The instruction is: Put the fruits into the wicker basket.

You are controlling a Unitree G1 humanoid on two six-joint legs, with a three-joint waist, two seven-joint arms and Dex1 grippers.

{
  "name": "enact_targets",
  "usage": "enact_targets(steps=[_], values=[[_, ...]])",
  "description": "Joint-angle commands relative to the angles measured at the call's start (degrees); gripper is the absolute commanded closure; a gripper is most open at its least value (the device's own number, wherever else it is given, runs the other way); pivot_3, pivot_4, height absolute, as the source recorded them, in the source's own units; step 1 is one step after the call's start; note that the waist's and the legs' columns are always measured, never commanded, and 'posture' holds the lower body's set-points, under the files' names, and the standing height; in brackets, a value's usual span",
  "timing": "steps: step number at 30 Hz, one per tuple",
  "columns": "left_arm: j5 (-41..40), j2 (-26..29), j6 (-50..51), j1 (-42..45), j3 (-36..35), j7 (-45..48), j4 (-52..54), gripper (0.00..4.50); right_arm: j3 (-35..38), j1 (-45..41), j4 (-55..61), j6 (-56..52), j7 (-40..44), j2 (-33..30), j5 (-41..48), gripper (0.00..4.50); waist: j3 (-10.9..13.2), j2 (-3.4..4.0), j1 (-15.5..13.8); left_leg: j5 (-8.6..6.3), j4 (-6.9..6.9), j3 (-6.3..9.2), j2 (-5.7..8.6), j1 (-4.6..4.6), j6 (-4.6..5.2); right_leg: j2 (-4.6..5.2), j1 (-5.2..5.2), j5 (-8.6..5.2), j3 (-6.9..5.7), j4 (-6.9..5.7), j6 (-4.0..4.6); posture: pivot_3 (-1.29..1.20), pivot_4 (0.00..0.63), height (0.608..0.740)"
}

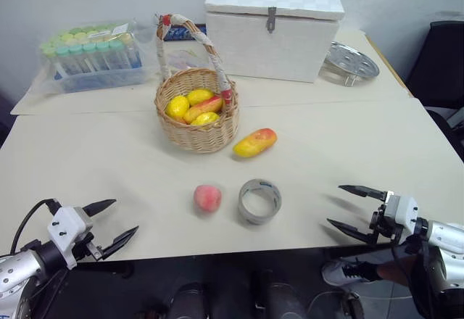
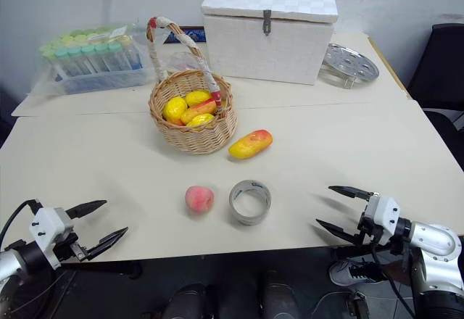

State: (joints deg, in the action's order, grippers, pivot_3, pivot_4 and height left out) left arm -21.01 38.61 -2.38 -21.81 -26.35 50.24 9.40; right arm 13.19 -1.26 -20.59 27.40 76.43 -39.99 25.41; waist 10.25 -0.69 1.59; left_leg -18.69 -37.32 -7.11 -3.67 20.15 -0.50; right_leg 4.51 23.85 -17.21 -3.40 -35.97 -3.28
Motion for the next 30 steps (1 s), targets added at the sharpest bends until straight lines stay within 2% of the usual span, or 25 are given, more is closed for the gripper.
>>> enact_targets(steps=[1,4,9,14,18,23,27,30], values=[[-1.3,0.2,0.0,-0.8,-1.9,0.1,2.0,0.0,1.8,1.2,0.8,0.6,1.1,-0.9,1.6,0.03,0.0,0.0,0.0,0.0,0.0,0.01,0.0,-0.02,0.0,0.0,-0.04,0.0,-0.01,0.01,0.0,0.0,0.15,0.74],[-1.3,0.2,0.5,-1.7,-2.1,0.2,2.2,0.0,2.0,1.8,1.4,0.4,1.1,-0.9,1.8,0.03,0.0,0.0,0.0,0.0,-0.01,0.02,0.01,-0.03,0.01,0.02,-0.08,0.0,0.0,0.02,0.0,0.0,0.15,0.74],[-7.2,0.9,7.8,-0.5,-3.8,0.5,3.2,0.0,2.2,1.8,1.5,0.5,0.5,-0.7,1.6,0.03,0.0,0.0,0.1,0.0,-0.01,0.02,-0.01,-0.04,0.01,0.01,-0.08,0.0,0.0,0.01,0.0,0.0,0.15,0.74],[-9.3,3.9,8.5,-0.9,-3.0,7.5,4.6,0.0,2.2,2.2,1.6,1.5,0.4,-0.4,1.6,0.03,0.0,0.0,0.0,0.0,-0.09,0.06,-0.01,-0.05,0.0,0.02,-0.13,0.0,-0.03,-0.01,0.0,0.0,0.15,0.74],[-9.9,6.2,11.1,-0.7,-1.4,9.6,8.5,0.0,0.7,2.1,10.1,-2.7,4.6,-2.6,5.5,0.03,0.0,0.01,0.0,0.0,-0.06,0.06,0.01,-0.04,0.01,0.03,-0.13,0.0,-0.02,0.01,0.0,0.0,0.15,0.74],[-9.2,7.8,10.7,2.4,3.9,12.7,13.5,0.0,-8.6,-3.2,28.7,-13.5,7.9,-6.6,7.2,0.03,0.0,0.05,0.5,0.01,-0.06,0.05,-0.03,-0.07,-0.01,0.0,-0.13,0.01,0.02,-0.03,0.02,0.0,0.15,0.74],[-8.8,7.3,12.3,5.3,8.3,11.6,16.8,0.0,-17.3,-9.7,34.7,-17.0,8.6,-6.7,1.6,0.03,0.0,0.05,0.0,0.04,-0.01,0.17,-0.06,-0.05,-0.09,-0.04,-0.11,-0.02,-0.09,-0.01,0.1,0.0,0.15,0.74],[-8.3,7.2,13.8,7.6,11.4,10.6,18.3,0.0,-23.2,-15.2,33.2,-15.8,8.0,-4.0,-4.3,0.03,0.0,0.03,-0.2,0.02,-0.07,0.22,-0.03,0.06,-0.07,-0.02,-0.08,-0.02,-0.16,0.04,0.1,0.0,0.15,0.74]])
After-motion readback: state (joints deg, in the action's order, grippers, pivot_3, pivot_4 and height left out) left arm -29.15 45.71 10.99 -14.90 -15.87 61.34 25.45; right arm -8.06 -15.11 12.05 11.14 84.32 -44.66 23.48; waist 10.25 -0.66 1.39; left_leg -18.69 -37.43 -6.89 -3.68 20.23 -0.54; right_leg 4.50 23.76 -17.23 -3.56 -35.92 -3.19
